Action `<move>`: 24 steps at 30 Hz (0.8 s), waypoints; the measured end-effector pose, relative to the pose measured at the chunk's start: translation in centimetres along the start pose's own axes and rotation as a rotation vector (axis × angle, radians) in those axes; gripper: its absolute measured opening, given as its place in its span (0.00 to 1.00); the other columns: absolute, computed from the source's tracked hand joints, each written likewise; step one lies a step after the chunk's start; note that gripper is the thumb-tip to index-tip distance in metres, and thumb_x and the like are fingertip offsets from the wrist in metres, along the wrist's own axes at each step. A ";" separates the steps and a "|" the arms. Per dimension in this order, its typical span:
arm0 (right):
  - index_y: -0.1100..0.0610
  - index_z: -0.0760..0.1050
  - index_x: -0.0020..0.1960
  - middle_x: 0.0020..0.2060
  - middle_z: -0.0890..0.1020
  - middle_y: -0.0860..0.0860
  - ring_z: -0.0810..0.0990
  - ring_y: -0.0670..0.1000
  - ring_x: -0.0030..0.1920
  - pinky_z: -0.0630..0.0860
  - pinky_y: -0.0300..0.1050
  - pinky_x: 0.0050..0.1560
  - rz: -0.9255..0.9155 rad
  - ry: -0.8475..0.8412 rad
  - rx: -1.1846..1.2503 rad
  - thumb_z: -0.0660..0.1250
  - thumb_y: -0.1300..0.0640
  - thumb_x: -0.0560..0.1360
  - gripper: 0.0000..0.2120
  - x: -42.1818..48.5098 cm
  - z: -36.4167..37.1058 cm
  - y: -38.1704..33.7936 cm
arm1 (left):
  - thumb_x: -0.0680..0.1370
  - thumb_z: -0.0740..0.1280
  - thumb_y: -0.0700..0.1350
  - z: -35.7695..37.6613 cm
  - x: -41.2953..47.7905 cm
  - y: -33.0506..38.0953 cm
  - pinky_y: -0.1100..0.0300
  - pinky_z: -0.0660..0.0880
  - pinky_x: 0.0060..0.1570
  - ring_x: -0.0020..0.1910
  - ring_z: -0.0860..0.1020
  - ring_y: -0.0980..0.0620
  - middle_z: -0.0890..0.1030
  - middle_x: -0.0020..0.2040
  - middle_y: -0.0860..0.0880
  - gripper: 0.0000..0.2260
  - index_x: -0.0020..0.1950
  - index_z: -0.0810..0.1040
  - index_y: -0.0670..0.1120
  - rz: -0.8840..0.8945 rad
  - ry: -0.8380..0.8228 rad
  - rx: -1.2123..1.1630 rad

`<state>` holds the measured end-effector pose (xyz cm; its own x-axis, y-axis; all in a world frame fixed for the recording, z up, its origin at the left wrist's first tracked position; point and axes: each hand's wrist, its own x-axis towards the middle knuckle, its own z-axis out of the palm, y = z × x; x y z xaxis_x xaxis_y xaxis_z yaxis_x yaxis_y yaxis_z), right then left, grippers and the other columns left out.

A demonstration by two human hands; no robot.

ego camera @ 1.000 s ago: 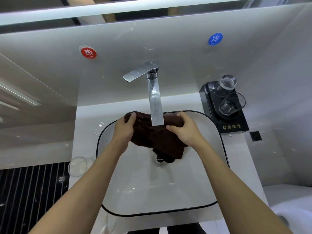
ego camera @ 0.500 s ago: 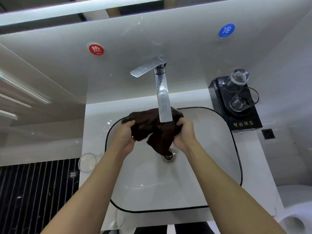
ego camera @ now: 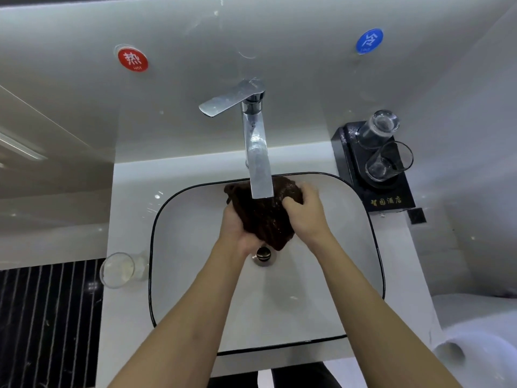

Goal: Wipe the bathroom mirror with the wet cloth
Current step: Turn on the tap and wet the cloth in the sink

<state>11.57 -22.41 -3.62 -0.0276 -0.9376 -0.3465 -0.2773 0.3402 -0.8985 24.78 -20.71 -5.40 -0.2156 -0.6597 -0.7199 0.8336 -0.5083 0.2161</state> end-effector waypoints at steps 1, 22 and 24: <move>0.62 0.74 0.53 0.52 0.74 0.53 0.74 0.46 0.50 0.73 0.41 0.50 -0.033 0.008 0.019 0.63 0.55 0.69 0.16 -0.4 0.2 0.0 | 0.81 0.62 0.51 0.1 0.0 -0.1 0.48 0.81 0.55 0.52 0.86 0.41 0.85 0.55 0.39 0.18 0.60 0.83 0.40 0.004 0.008 0.032; 0.64 0.69 0.36 0.35 0.71 0.54 0.70 0.53 0.39 0.70 0.52 0.43 0.146 0.292 0.320 0.63 0.54 0.72 0.13 1.9 1.9 -0.8 | 0.82 0.60 0.62 1.7 0.3 -0.1 0.50 0.79 0.53 0.50 0.86 0.44 0.86 0.52 0.43 0.25 0.54 0.87 0.44 -0.033 -0.053 0.096; 0.64 0.75 0.40 0.39 0.77 0.50 0.74 0.52 0.45 0.74 0.53 0.50 0.026 0.212 0.125 0.61 0.56 0.76 0.12 1.4 0.7 -1.0 | 0.82 0.60 0.62 2.6 0.0 0.2 0.52 0.81 0.48 0.48 0.86 0.44 0.86 0.50 0.43 0.25 0.50 0.87 0.44 -0.045 -0.070 0.128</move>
<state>12.50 -23.97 -3.44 -0.2373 -0.9180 -0.3178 -0.1528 0.3583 -0.9210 23.60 -22.22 -3.62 -0.2903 -0.6691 -0.6841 0.7518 -0.6017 0.2696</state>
